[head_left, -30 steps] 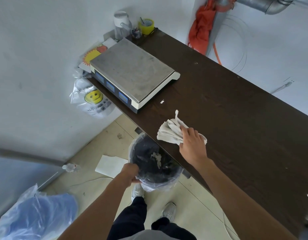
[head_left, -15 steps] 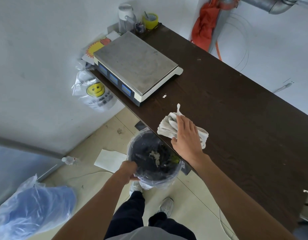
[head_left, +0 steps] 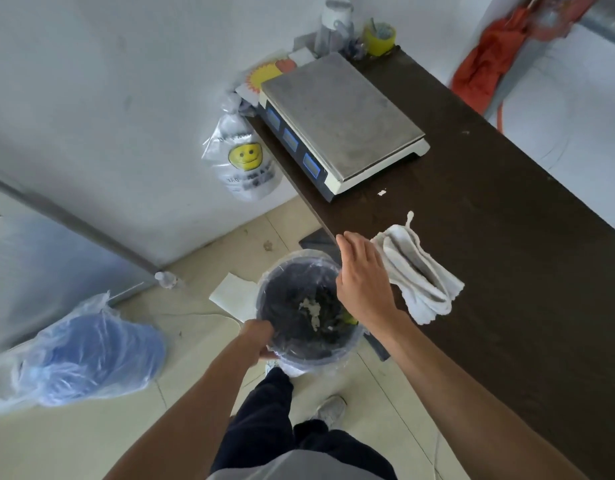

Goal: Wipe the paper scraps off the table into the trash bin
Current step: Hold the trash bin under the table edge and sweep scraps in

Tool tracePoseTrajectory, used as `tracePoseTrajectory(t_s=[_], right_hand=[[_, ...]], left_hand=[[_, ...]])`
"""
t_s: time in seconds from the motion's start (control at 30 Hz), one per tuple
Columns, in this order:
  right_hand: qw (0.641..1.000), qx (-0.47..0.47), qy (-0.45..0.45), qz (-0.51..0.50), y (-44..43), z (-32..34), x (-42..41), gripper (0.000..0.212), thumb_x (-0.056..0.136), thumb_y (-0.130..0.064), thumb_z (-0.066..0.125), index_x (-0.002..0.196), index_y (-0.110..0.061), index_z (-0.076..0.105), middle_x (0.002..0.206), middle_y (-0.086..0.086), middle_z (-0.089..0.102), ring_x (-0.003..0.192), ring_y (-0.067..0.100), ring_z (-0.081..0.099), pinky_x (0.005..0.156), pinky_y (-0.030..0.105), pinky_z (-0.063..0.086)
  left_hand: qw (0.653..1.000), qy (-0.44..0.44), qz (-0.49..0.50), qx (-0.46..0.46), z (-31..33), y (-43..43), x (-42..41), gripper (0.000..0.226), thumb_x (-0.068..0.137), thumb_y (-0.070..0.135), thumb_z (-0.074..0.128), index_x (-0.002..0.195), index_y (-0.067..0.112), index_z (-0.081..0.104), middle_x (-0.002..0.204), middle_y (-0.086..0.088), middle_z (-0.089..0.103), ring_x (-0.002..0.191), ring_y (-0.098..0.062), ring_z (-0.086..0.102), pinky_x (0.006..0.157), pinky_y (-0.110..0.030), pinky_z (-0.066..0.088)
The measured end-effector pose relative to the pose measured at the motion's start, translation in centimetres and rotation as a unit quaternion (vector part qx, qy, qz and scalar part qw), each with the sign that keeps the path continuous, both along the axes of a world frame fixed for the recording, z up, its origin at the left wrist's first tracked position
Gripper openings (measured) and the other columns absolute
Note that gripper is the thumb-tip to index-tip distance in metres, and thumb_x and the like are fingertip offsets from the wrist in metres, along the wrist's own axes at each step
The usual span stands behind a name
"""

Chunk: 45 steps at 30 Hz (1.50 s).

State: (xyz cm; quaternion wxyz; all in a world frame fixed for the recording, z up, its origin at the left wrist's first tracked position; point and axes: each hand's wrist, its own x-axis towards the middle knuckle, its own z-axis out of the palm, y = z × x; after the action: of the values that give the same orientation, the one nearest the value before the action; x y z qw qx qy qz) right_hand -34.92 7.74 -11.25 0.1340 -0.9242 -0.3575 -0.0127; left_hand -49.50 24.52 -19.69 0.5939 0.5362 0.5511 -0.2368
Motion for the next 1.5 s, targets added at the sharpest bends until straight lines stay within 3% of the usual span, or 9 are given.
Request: tracePoseTrajectory(t_s=[0.37,0.47,0.57,0.7,0.8,0.97,1.13,1.43,1.5], right_hand=[[0.990,-0.030,0.081,0.114,5.7,-5.0,-0.9,0.047,0.082,-0.002,0.062,0.127,-0.009,0.049,0.117,0.008,0.057,0.108,0.023,0.056,0.096,0.034,0.048],[0.990,-0.052,0.095,0.090,7.2,-6.3,-0.5,0.052,0.082,-0.005,0.064,0.130,-0.007,0.047,0.119,0.009,0.057,0.109,0.025,0.056,0.095,0.034,0.046],[0.989,-0.034,0.144,-0.021,8.6,-7.5,-0.2,0.053,0.084,-0.014,0.068,0.131,-0.004,0.046,0.123,0.013,0.056,0.109,0.027,0.058,0.085,0.032,0.047],[0.907,-0.018,0.372,-0.198,10.8,-10.9,0.9,0.049,0.095,-0.034,0.057,0.132,-0.004,0.046,0.126,0.014,0.057,0.105,0.030,0.060,0.074,0.029,0.038],[0.870,-0.051,0.439,-0.217,11.9,-15.2,1.2,0.041,0.095,-0.038,0.049,0.122,-0.007,0.053,0.107,0.010,0.062,0.088,0.026,0.058,0.075,0.034,0.043],[0.841,-0.083,0.484,-0.226,14.0,-23.9,2.5,0.031,0.098,-0.028,0.045,0.118,-0.008,0.059,0.095,0.005,0.063,0.081,0.025,0.064,0.075,0.040,0.057],[0.793,-0.076,0.534,-0.283,16.4,-31.6,4.5,0.030,0.092,-0.010,0.047,0.119,-0.010,0.061,0.095,0.010,0.067,0.072,0.026,0.070,0.061,0.041,0.063],[0.817,-0.095,0.501,-0.268,23.4,-41.2,9.1,0.021,0.098,-0.014,0.049,0.115,-0.009,0.061,0.090,0.011,0.069,0.061,0.023,0.072,0.056,0.036,0.062],[0.824,-0.110,0.488,-0.265,23.9,-43.5,9.6,0.019,0.099,-0.018,0.050,0.114,-0.011,0.061,0.085,0.009,0.069,0.056,0.021,0.072,0.058,0.036,0.063]], left_hand=[[0.995,0.003,0.102,0.007,0.8,4.3,-3.5,0.028,0.096,-0.009,0.042,0.118,-0.004,0.058,0.115,-0.022,0.062,0.093,-0.038,0.071,0.050,-0.036,0.063],[0.991,0.002,0.129,0.016,0.6,5.8,-3.7,0.025,0.096,-0.008,0.044,0.116,-0.002,0.058,0.117,-0.023,0.062,0.093,-0.036,0.069,0.051,-0.035,0.063],[0.987,0.002,0.158,0.030,-0.4,7.4,-3.8,0.026,0.097,-0.006,0.043,0.119,-0.002,0.057,0.119,-0.023,0.062,0.091,-0.034,0.069,0.051,-0.035,0.063],[0.978,0.006,0.197,0.060,-2.9,9.3,-3.2,0.029,0.097,-0.005,0.044,0.125,-0.002,0.053,0.119,-0.021,0.061,0.097,-0.035,0.068,0.049,-0.036,0.062],[0.977,0.001,0.207,0.055,-5.8,10.5,-2.2,0.033,0.095,-0.007,0.040,0.124,-0.001,0.055,0.110,-0.018,0.063,0.087,-0.030,0.068,0.046,-0.032,0.060],[0.981,0.017,0.182,0.065,-12.9,13.3,-0.6,0.033,0.094,-0.004,0.043,0.122,0.000,0.059,0.108,-0.019,0.068,0.091,-0.033,0.071,0.057,-0.037,0.064],[0.990,0.035,0.104,0.092,-20.5,16.3,1.2,0.031,0.094,0.002,0.046,0.121,0.006,0.061,0.107,-0.014,0.069,0.093,-0.031,0.071,0.066,-0.042,0.066],[0.970,0.058,-0.071,0.227,-32.1,23.4,5.3,0.031,0.091,0.021,0.056,0.119,0.008,0.049,0.110,-0.016,0.064,0.096,-0.039,0.065,0.084,-0.049,0.058],[0.975,0.051,-0.058,0.206,-33.7,24.3,6.1,0.045,0.087,0.043,0.066,0.115,0.012,0.051,0.106,-0.011,0.065,0.090,-0.034,0.068,0.080,-0.049,0.062]])
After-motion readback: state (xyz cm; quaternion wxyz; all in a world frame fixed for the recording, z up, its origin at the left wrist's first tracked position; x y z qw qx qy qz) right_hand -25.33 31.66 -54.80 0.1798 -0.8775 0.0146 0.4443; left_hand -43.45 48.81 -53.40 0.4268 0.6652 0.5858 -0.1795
